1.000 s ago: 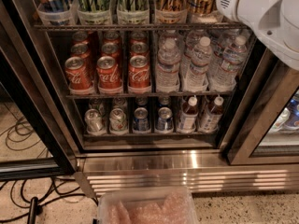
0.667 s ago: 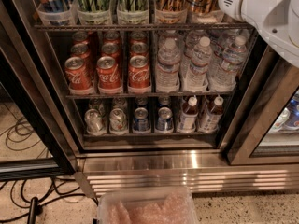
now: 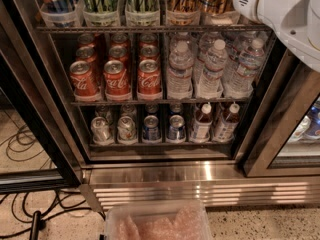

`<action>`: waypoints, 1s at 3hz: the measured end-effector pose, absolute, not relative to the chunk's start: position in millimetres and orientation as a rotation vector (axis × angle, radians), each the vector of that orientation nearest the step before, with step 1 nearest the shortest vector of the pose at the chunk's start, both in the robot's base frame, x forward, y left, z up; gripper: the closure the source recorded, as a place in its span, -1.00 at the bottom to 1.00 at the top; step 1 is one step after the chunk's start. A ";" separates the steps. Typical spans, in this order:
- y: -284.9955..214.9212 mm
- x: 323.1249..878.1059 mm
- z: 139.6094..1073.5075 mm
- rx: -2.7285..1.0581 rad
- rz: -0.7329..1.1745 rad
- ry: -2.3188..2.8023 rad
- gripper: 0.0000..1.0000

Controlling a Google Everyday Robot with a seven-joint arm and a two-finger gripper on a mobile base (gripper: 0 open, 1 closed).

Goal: Pick orange can from top shelf of fridge

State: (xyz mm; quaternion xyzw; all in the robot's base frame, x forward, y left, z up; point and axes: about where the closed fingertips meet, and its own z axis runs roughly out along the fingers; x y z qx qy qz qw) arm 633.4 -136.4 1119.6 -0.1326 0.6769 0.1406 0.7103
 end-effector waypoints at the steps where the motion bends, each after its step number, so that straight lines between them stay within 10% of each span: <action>1: -136.3 631.1 1118.5 -0.295 0.311 1.504 1.00; 3: -135.5 630.7 1117.5 -0.295 0.308 1.507 1.00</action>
Offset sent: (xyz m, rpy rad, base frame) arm -0.2817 -0.0265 -0.1101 -0.0976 0.1392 -0.0838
